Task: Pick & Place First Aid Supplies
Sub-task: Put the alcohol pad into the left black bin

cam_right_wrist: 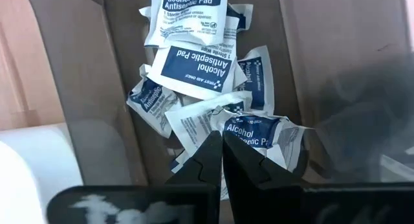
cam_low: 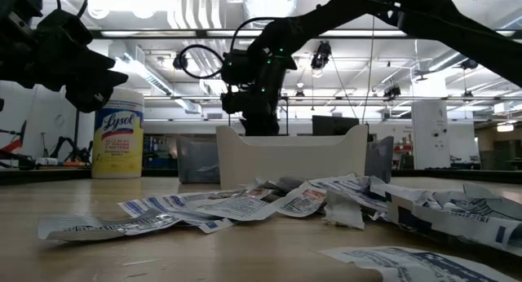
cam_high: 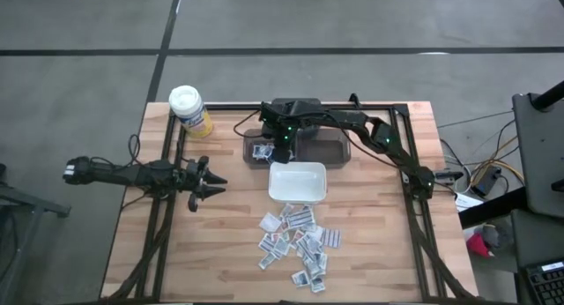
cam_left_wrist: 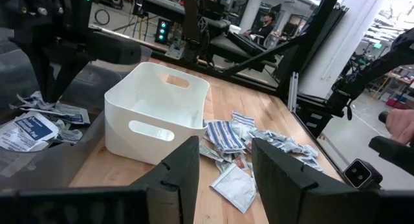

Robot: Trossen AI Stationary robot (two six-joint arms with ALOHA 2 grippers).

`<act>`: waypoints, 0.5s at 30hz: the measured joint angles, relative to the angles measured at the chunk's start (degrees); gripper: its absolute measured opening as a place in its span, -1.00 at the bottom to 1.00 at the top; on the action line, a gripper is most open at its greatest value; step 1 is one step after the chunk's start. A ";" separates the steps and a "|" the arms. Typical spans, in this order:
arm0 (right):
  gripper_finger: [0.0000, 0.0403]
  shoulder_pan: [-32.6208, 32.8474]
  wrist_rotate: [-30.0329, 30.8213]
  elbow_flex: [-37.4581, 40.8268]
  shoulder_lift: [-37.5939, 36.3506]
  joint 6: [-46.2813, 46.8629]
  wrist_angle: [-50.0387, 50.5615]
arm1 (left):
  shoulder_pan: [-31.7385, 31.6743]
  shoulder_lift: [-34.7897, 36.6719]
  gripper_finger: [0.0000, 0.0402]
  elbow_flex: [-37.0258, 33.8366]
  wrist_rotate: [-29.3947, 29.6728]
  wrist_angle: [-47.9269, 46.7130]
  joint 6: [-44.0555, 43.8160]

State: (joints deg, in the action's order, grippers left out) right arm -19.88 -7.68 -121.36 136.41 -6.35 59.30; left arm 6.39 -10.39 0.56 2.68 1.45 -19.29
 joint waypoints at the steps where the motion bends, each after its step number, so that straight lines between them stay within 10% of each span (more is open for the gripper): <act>1: -0.96 0.00 -0.01 0.00 0.08 0.00 -0.09 | 0.02 0.00 -0.32 0.00 0.00 0.00 0.00; 15: -0.70 0.00 0.02 0.00 0.23 -1.58 -0.19 | 0.00 0.00 -0.32 0.00 0.00 0.00 0.00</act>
State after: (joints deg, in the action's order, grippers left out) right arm -19.88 -7.66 -121.36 136.64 -7.92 59.11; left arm 6.39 -10.39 0.56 2.68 1.45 -19.29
